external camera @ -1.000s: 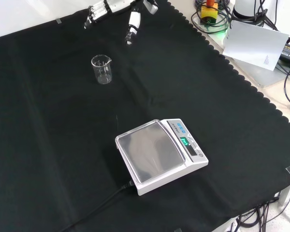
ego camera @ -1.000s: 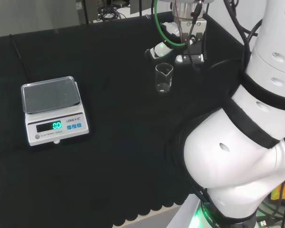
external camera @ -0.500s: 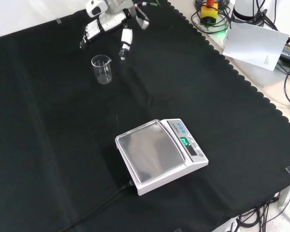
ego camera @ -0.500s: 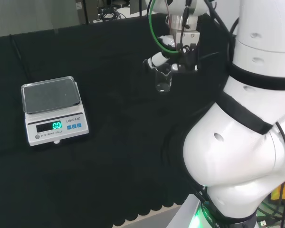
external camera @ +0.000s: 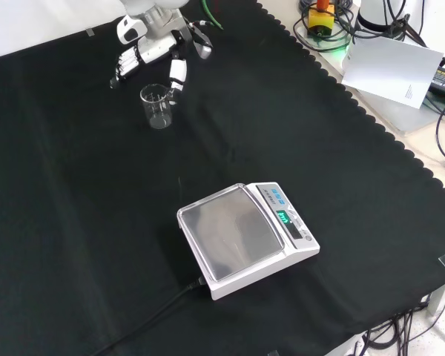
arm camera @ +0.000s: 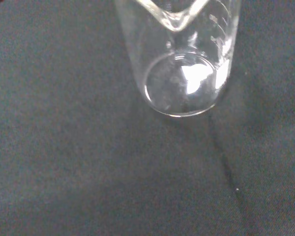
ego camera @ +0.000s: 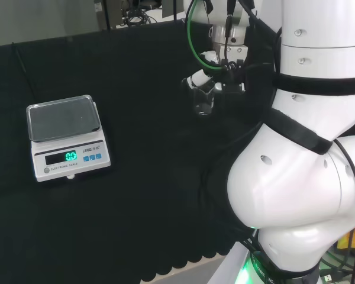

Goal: Pick up the beaker.

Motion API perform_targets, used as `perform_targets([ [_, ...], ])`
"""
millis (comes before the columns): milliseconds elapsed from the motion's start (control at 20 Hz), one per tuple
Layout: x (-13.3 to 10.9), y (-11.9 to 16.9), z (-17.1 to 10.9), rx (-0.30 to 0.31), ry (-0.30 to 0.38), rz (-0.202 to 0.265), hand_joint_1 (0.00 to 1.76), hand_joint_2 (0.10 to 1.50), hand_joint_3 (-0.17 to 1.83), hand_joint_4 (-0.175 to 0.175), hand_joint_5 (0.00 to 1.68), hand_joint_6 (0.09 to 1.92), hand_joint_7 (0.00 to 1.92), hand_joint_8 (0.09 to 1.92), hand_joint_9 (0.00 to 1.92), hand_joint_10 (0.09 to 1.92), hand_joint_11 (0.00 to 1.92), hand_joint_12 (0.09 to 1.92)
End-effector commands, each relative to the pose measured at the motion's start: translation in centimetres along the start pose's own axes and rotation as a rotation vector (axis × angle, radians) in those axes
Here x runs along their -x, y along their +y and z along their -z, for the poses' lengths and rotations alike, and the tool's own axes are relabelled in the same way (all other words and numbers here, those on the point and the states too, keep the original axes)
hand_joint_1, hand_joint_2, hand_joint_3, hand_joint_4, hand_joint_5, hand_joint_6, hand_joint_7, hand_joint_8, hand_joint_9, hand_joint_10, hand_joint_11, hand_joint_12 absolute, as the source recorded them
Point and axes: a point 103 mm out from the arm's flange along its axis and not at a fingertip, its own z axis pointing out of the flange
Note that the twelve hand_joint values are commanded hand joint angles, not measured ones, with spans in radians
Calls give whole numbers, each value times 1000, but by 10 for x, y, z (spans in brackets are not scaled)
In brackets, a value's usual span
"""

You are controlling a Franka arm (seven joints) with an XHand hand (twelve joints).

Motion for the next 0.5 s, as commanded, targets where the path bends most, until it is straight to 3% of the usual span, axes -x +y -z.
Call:
perform_targets([
  [50,10,7,-21,-43,17,-14,529,699,150,-13,75,87,0,525,0,716,0,1034],
  [500,11,13,-40,-66,31,-17,534,702,146,-13,74,87,0,528,0,736,0,1033],
])
